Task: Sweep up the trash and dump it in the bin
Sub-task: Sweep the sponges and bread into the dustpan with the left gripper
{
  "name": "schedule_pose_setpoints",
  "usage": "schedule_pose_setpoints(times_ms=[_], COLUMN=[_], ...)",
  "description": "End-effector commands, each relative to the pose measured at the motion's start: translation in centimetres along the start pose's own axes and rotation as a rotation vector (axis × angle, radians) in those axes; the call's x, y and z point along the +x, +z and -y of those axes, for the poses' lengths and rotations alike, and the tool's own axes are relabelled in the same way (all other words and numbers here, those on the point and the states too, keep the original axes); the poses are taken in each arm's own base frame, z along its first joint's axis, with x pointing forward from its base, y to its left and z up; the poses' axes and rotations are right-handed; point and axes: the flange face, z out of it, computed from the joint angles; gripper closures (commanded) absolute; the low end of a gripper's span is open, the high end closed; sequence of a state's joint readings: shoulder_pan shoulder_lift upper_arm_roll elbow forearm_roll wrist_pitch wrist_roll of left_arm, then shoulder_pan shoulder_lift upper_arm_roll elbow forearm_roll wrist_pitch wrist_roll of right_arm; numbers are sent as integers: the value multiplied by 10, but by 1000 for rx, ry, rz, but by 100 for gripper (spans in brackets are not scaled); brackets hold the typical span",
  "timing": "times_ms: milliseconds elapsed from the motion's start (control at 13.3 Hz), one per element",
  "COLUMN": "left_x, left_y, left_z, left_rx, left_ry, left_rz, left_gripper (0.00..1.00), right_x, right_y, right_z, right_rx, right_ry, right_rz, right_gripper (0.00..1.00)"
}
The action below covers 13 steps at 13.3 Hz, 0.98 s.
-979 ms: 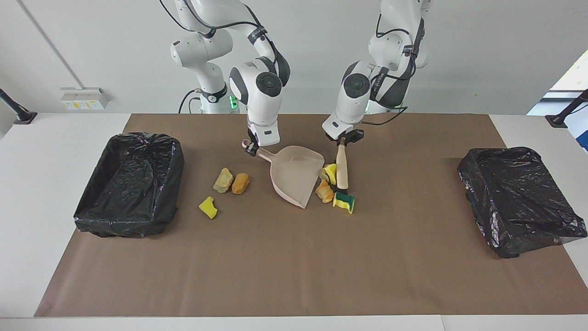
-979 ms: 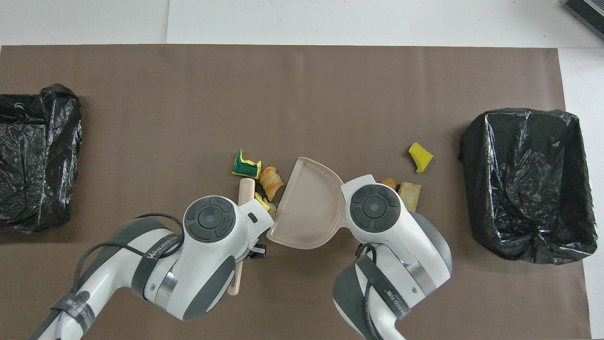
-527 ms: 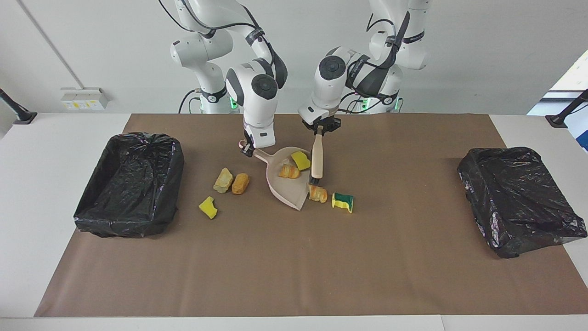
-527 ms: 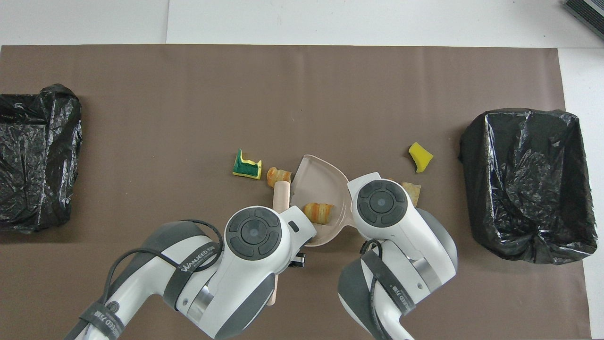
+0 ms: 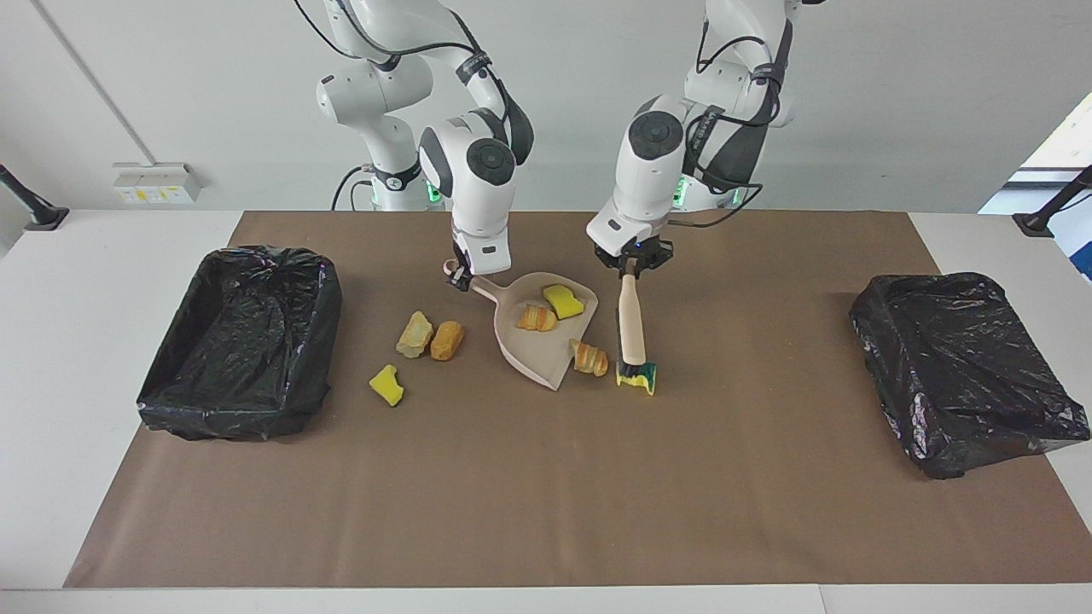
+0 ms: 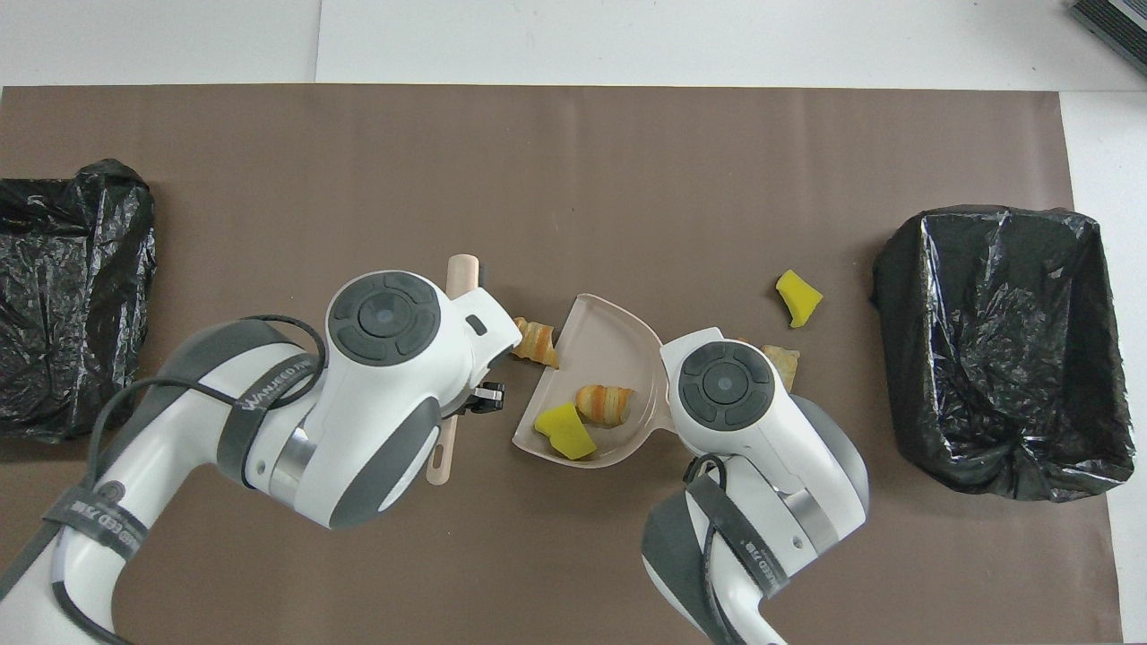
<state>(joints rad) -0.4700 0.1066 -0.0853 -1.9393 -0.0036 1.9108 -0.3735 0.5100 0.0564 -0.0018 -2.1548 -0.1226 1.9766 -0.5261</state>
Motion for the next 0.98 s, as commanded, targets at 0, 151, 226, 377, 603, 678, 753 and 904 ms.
schedule_pose_setpoints(times_ms=[0, 151, 226, 377, 603, 678, 753, 904], left_x=[38, 57, 62, 57, 32, 18, 11, -11], left_y=[4, 17, 34, 43, 58, 55, 56, 52], left_z=[67, 102, 101, 89, 33, 2, -14, -51], left_rx=[49, 63, 80, 80, 86, 62, 17, -1], left_ry=[85, 155, 182, 206, 301, 331, 324, 376], left_rz=[10, 23, 35, 41, 88, 96, 105, 105], left_gripper=[100, 100, 100, 100, 100, 100, 100, 100], right_x=[-5, -6, -4, -2, -3, -3, -3, -3], right_y=[0, 2, 2, 10, 12, 12, 13, 13], right_z=[3, 2, 4, 5, 6, 6, 7, 7], right_rx=[18, 41, 65, 69, 71, 72, 72, 73], right_ry=[25, 26, 35, 38, 39, 42, 43, 46], right_rz=[2, -7, -21, -18, -14, -13, -11, -10], right_gripper=[100, 100, 100, 100, 100, 100, 100, 100])
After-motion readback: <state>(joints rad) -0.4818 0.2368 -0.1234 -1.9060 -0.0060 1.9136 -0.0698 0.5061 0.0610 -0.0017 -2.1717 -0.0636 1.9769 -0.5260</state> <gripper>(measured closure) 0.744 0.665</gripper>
